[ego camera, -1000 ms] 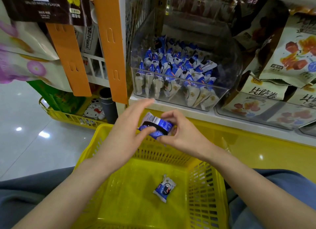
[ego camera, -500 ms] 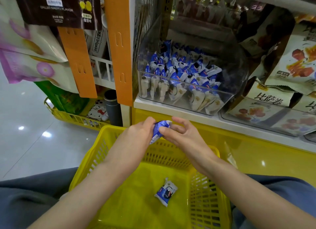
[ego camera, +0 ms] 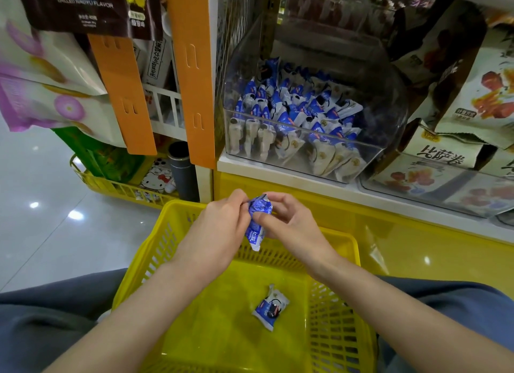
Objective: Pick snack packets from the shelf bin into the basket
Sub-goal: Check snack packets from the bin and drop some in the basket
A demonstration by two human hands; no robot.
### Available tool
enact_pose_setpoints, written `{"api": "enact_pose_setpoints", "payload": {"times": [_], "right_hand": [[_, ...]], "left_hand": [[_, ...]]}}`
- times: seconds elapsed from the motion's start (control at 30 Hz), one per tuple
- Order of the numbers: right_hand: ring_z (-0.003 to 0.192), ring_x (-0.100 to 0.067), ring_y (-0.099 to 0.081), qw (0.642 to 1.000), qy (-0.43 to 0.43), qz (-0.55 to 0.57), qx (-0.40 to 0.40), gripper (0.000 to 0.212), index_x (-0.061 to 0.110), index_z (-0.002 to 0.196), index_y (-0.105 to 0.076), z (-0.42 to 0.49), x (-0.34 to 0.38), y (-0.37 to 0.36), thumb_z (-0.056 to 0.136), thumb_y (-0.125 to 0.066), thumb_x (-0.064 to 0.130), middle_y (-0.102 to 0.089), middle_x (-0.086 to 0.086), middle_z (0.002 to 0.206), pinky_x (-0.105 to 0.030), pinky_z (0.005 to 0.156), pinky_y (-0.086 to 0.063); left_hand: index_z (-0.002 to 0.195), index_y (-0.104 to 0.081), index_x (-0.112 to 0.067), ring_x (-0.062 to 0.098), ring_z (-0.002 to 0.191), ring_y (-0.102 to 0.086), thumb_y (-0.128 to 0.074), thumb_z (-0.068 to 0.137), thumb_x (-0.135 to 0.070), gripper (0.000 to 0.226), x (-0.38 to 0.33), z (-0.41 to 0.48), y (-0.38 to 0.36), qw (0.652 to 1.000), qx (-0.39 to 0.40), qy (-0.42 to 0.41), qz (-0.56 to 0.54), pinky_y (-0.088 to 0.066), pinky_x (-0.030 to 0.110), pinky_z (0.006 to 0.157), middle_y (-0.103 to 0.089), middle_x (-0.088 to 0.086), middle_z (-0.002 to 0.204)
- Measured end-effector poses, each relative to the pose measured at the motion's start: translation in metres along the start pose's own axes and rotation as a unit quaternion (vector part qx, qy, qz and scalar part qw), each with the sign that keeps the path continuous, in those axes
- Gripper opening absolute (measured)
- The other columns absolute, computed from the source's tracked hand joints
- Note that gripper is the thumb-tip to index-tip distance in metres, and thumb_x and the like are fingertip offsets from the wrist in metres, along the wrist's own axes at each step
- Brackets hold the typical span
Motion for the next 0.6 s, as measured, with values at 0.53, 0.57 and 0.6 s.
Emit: {"api": "enact_pose_setpoints", "payload": {"times": [0.53, 0.57, 0.6], "right_hand": [[0.099, -0.004, -0.058, 0.989, 0.09, -0.108, 0.038, 0.064, 0.031, 0.124, -0.04, 0.006, 0.002, 0.009, 0.073, -0.077, 0.019, -0.056, 0.008, 0.121, -0.012, 0.073, -0.048], [0.099, -0.001, -0.057, 0.987, 0.098, -0.128, 0.022, 0.069, 0.034, 0.124, -0.038, 0.005, 0.002, 0.009, 0.07, -0.079, 0.022, -0.055, 0.009, 0.12, -0.012, 0.073, -0.049], [0.098, 0.004, -0.056, 0.983, 0.109, -0.148, 0.008, 0.073, 0.036, 0.124, -0.035, 0.005, 0.002, 0.009, 0.068, -0.08, 0.023, -0.054, 0.013, 0.117, -0.011, 0.073, -0.049]], "left_hand": [[0.092, -0.054, -0.024, 0.002, 0.061, -0.067, -0.032, 0.098, -0.01, 0.027, -0.003, 0.015, -0.003, 0.852, 0.043, 0.247, -0.46, -0.051, 0.022, 0.052, -0.071, -0.011, 0.064], [0.089, -0.054, -0.025, 0.0, 0.059, -0.066, -0.033, 0.099, -0.017, 0.024, -0.004, 0.015, -0.004, 0.847, 0.05, 0.252, -0.465, -0.05, 0.023, 0.054, -0.07, -0.013, 0.062], [0.089, -0.055, -0.025, -0.001, 0.06, -0.065, -0.036, 0.099, -0.023, 0.021, -0.006, 0.014, -0.004, 0.857, 0.054, 0.241, -0.453, -0.051, 0.023, 0.055, -0.07, -0.013, 0.064]]}}
Point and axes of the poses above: each hand's wrist, its own z-axis towards the middle knuckle, its own y-axis out of the back of the hand, x = y × z, the point moved 1 cm from there along z, towards the middle knuckle
